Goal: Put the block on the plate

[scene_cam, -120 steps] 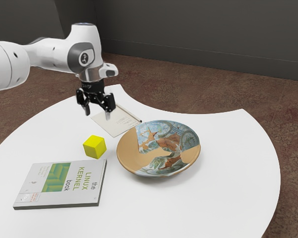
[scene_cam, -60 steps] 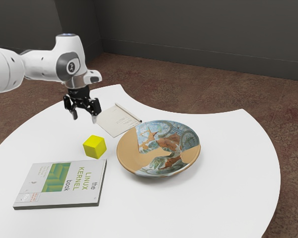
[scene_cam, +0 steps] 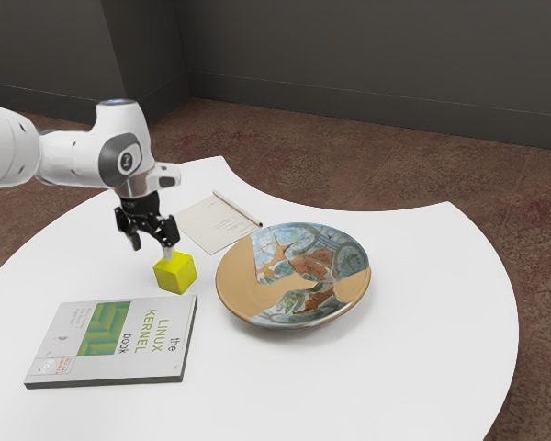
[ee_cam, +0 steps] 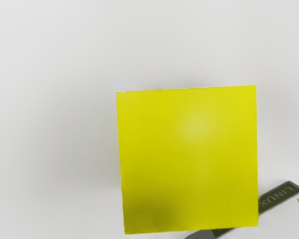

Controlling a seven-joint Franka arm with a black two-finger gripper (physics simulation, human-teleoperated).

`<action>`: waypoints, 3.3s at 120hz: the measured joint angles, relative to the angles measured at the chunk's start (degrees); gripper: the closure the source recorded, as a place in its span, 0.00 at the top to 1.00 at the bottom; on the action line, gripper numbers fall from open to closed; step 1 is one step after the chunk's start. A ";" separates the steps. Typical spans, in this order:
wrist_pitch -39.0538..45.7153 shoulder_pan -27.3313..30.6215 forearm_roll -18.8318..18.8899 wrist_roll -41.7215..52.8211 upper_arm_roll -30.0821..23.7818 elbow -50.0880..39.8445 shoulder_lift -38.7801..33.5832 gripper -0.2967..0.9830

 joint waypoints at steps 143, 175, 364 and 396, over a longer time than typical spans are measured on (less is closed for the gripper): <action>5.98 -0.35 -3.85 4.86 -0.56 0.10 3.86 0.77; 6.55 -0.41 -3.87 5.17 -0.56 0.10 5.38 0.77; 8.35 -0.73 -4.58 5.72 -0.65 0.10 7.51 0.60; 8.33 -0.73 -4.55 5.66 -0.65 0.10 7.48 0.59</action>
